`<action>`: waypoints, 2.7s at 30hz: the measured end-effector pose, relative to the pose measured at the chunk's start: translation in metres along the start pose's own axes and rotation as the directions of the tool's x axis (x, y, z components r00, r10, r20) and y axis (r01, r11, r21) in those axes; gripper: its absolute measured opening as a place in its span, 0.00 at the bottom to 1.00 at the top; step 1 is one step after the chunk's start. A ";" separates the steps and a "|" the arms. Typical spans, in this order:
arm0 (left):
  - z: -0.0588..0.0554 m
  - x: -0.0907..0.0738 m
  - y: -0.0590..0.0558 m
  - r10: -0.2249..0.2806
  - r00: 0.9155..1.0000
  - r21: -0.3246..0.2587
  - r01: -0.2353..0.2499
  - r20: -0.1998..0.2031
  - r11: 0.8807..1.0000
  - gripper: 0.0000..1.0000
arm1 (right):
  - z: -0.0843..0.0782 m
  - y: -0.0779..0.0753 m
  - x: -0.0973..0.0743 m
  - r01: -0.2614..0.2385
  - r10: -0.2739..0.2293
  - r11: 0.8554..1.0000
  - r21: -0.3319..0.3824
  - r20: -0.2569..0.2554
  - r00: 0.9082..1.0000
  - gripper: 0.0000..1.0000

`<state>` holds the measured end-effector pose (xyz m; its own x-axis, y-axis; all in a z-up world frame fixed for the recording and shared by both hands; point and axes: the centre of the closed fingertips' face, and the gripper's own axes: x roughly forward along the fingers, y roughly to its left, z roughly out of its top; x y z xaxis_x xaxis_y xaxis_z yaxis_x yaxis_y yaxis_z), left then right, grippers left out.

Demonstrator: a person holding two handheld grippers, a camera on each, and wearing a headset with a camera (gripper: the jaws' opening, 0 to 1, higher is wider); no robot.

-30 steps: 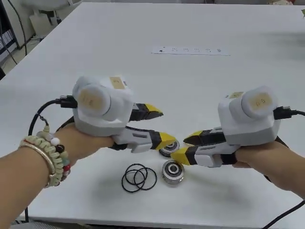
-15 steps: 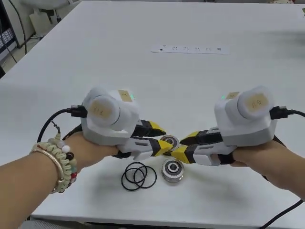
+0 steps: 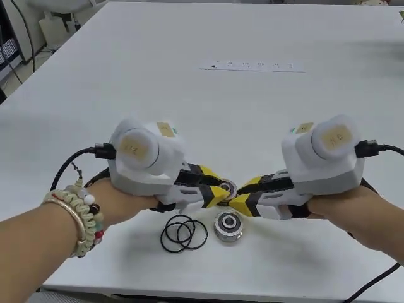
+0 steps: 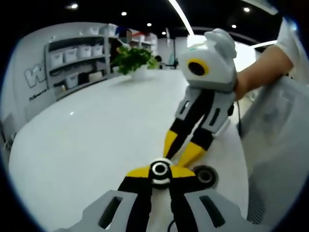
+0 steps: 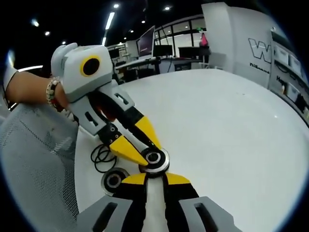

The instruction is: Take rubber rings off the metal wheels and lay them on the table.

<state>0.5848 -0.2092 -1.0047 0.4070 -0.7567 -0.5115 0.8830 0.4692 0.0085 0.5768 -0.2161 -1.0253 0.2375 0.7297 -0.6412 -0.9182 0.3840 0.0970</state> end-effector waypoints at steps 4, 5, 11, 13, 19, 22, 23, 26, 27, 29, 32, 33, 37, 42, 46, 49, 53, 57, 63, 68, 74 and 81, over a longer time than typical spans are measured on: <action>0.000 0.000 0.000 0.003 1.000 -0.008 -0.003 0.002 1.000 0.14 | 0.000 -0.002 0.000 0.002 -0.002 1.000 0.000 0.001 1.000 0.02; 0.000 0.000 0.000 0.004 1.000 -0.007 -0.004 0.002 1.000 0.14 | 0.000 -0.003 0.000 0.010 -0.010 1.000 -0.015 -0.002 1.000 0.01; 0.000 0.000 0.000 0.010 1.000 -0.004 -0.010 -0.001 1.000 0.14 | 0.001 -0.007 0.002 0.036 -0.036 0.999 0.008 -0.021 0.999 0.00; 0.000 0.000 0.000 0.012 1.000 0.005 -0.012 -0.004 1.000 0.14 | 0.001 -0.009 0.002 0.037 -0.036 0.998 0.058 -0.022 0.999 0.00; 0.000 0.000 0.001 0.012 1.000 0.013 -0.012 -0.005 1.000 0.14 | 0.001 -0.011 0.001 0.032 -0.031 0.992 0.122 -0.012 0.999 0.00; 0.000 0.000 0.001 0.014 1.000 0.023 -0.014 -0.007 1.000 0.14 | 0.002 -0.012 0.000 0.032 -0.031 0.988 0.148 -0.007 0.999 0.00; 0.000 0.000 0.001 0.014 1.000 0.024 -0.014 -0.007 1.000 0.14 | 0.002 -0.013 -0.001 0.031 -0.031 0.987 0.159 -0.004 1.000 0.00; 0.000 0.000 0.002 0.016 1.000 0.023 -0.016 -0.007 1.000 0.14 | 0.003 -0.014 -0.002 0.031 -0.032 0.982 0.185 0.005 0.999 0.00; 0.000 0.000 0.002 0.016 1.000 0.023 -0.016 -0.007 1.000 0.14 | 0.003 -0.014 -0.002 0.030 -0.032 0.980 0.194 0.008 0.999 0.00; -0.001 -0.001 0.002 0.017 1.000 0.024 -0.017 -0.008 1.000 0.14 | 0.008 -0.016 -0.005 0.025 -0.034 0.973 0.229 0.036 0.999 0.00; -0.001 -0.001 0.003 0.019 1.000 0.025 -0.019 -0.008 1.000 0.14 | 0.014 -0.014 -0.007 -0.007 -0.018 0.953 0.302 0.080 0.997 0.00; -0.001 -0.001 0.003 0.020 1.000 0.025 -0.019 -0.008 1.000 0.14 | 0.012 -0.015 -0.007 0.001 -0.022 0.955 0.297 0.069 0.997 0.00; -0.001 -0.001 0.002 0.020 1.000 0.029 -0.020 -0.006 0.999 0.14 | 0.014 -0.010 -0.007 0.001 -0.022 0.953 0.304 0.065 0.998 0.00; -0.001 -0.001 0.002 0.022 1.000 0.046 -0.022 -0.006 0.999 0.13 | 0.017 -0.006 -0.007 0.008 -0.027 0.950 0.311 0.055 0.998 0.00; -0.001 -0.001 0.002 0.026 1.000 0.043 -0.025 -0.005 0.999 0.13 | 0.018 -0.005 -0.007 0.014 -0.031 0.950 0.312 0.049 0.998 0.00; -0.001 -0.001 0.002 0.026 1.000 0.043 -0.026 -0.005 0.999 0.13 | 0.019 -0.005 -0.007 0.014 -0.030 0.951 0.309 0.049 0.998 0.00; -0.001 -0.001 0.002 0.028 1.000 0.045 -0.028 -0.004 0.999 0.13 | 0.020 -0.004 -0.007 0.013 -0.029 0.952 0.304 0.050 0.998 0.00; -0.001 -0.002 0.001 0.026 1.000 0.045 -0.026 -0.004 0.999 0.13 | 0.020 -0.002 -0.007 0.005 -0.023 0.950 0.312 0.054 0.998 0.00; -0.001 -0.002 0.001 0.025 1.000 0.044 -0.025 -0.004 0.999 0.13 | 0.021 -0.002 -0.007 -0.002 -0.017 0.949 0.314 0.057 0.998 0.00; -0.001 -0.002 0.001 0.026 1.000 0.045 -0.025 -0.002 0.999 0.13 | 0.021 -0.002 -0.007 -0.009 -0.011 0.948 0.318 0.063 0.998 0.00; -0.001 -0.002 0.001 0.025 1.000 0.046 -0.025 -0.001 0.999 0.13 | 0.023 -0.001 -0.007 -0.019 -0.003 0.947 0.320 0.069 0.998 0.00; -0.001 -0.002 0.001 0.024 1.000 0.047 -0.024 0.001 0.999 0.13 | 0.026 0.001 -0.006 -0.038 0.012 0.947 0.320 0.082 0.997 0.00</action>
<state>0.5851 -0.2070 -1.0047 0.4282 -0.7458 -0.5103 0.8831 0.4651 0.0613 0.5826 -0.2055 -1.0013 0.2520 0.7784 -0.5750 -0.7769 0.5170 0.3594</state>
